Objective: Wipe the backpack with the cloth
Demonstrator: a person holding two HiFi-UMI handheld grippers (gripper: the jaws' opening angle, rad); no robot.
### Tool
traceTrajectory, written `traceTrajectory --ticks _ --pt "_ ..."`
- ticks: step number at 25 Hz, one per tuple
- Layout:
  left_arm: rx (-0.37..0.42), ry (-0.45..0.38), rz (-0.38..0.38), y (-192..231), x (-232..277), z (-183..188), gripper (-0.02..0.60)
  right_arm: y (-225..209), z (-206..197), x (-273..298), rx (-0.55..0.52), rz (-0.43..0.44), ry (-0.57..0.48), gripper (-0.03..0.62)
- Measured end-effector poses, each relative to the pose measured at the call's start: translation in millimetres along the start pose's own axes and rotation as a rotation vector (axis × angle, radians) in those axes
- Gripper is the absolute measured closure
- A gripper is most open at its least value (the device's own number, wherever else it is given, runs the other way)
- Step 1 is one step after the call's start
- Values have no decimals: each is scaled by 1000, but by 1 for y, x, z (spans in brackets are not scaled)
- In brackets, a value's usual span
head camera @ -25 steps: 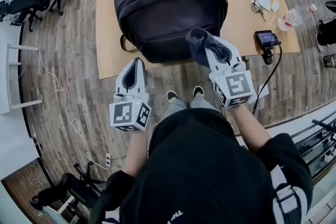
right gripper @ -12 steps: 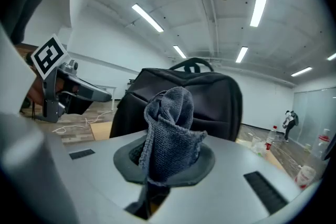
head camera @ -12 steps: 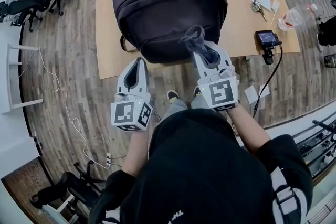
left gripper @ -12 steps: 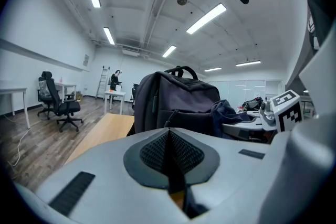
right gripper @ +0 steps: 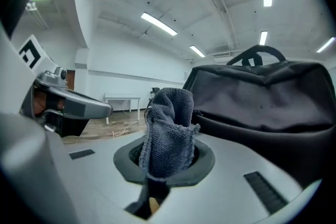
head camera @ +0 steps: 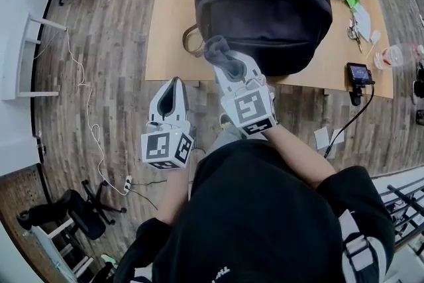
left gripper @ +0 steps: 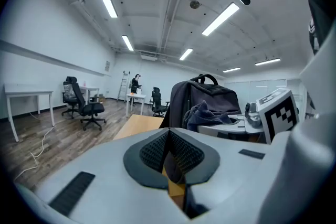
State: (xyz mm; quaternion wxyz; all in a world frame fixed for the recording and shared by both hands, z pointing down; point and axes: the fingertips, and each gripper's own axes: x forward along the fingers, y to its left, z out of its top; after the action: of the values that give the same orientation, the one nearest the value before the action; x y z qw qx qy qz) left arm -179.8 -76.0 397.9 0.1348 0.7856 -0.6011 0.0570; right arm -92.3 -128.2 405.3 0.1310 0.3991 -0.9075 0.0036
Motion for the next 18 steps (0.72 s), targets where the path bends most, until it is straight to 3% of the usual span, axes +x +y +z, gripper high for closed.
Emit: traceTrajectory --ticks 3,8,18 --pt "-13 -3 20 15 -9 0 565 15 0 6 23 38 6 554" --pt "-19 12 -26 6 -3 -5 566 29 -26 -4 7 53 90 554" --pt "19 45 -216 -65 48 -13 566 -89 -55 -106 -16 -267 120 554"
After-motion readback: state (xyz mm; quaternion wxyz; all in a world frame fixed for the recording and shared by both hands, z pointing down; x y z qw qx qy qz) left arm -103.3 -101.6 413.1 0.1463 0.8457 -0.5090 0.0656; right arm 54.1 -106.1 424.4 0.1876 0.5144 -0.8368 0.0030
